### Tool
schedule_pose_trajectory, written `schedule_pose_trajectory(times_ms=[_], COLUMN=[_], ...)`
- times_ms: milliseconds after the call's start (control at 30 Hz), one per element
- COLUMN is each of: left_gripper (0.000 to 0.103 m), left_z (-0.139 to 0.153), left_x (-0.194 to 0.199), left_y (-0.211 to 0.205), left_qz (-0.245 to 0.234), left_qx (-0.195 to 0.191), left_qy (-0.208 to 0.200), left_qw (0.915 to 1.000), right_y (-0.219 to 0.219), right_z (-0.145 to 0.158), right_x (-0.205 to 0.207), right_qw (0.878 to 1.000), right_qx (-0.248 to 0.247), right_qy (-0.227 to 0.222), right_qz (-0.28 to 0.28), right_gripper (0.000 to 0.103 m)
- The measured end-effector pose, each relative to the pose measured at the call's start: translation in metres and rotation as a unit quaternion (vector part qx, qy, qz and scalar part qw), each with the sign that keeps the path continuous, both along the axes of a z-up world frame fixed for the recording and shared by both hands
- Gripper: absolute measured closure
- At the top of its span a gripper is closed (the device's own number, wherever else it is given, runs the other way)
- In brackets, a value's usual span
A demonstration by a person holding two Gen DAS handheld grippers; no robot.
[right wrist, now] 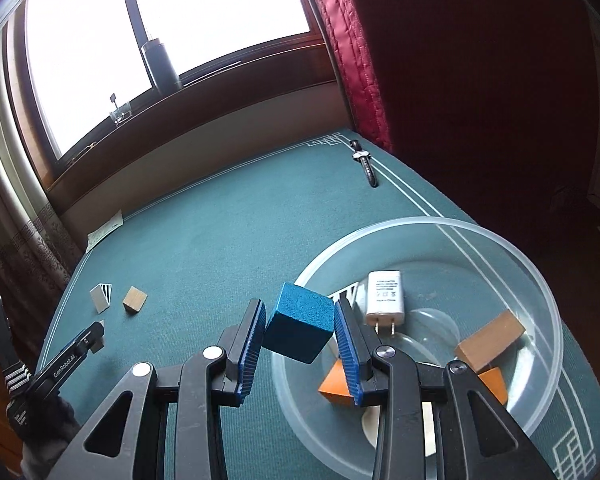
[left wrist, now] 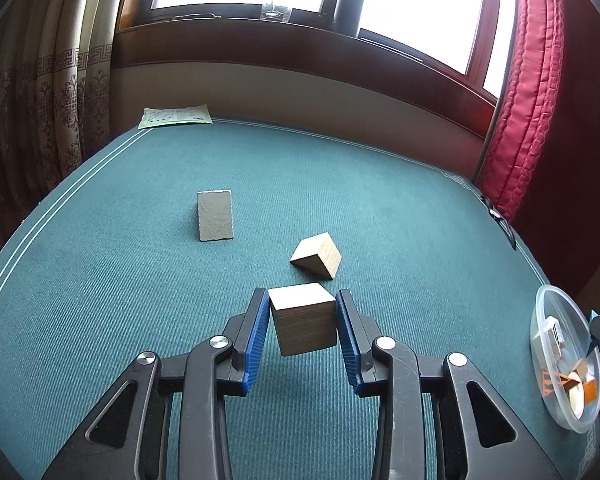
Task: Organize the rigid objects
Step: 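Carry the blue cube into the clear bowl with the right gripper and release it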
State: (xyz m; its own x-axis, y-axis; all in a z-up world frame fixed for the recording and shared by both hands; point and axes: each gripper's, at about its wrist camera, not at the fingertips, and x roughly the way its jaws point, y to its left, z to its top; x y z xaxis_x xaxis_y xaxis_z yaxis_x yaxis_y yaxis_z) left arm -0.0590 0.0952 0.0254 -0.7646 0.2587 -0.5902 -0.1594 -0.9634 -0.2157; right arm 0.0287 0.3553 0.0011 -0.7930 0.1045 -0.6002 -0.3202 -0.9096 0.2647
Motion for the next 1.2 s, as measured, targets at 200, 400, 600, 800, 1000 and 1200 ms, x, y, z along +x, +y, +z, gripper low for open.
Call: schedule_pose_trajectory(times_ms=[200,400,600,800,1000,1200], left_gripper=[0.068,0.068,0.068,0.068,0.068,0.068], left_z=[0.002,0.008,0.021,0.033,0.040,0.039], left_x=[0.005,0.015,0.028,0.045,0.058,0.064], left_y=[0.006,0.023,0.055,0.099,0.144,0.179], left_qz=[-0.013,-0.044,-0.091,-0.156,-0.227,-0.274], left_qx=[0.004,0.018,0.018,0.013,0.014,0.009], left_qy=[-0.008,-0.019,-0.016,-0.012,-0.026,-0.038], left_qw=[0.9999,0.9987,0.9955,0.9876,0.9734,0.9609], right_y=[0.029,0.048,0.057,0.064,0.068,0.076], right_z=[0.000,-0.004,-0.007,-0.011,-0.008,-0.009], right_x=[0.011,0.020,0.026,0.033,0.040,0.045], right_qw=[0.999,0.997,0.996,0.995,0.994,0.992], right_qx=[-0.014,-0.024,-0.033,-0.031,-0.017,-0.024], right_qy=[0.007,0.011,0.016,0.026,0.046,0.057], right_qz=[-0.045,-0.074,-0.081,-0.087,-0.099,-0.106], right_gripper=[0.061,0.058,0.058,0.053,0.052,0.052])
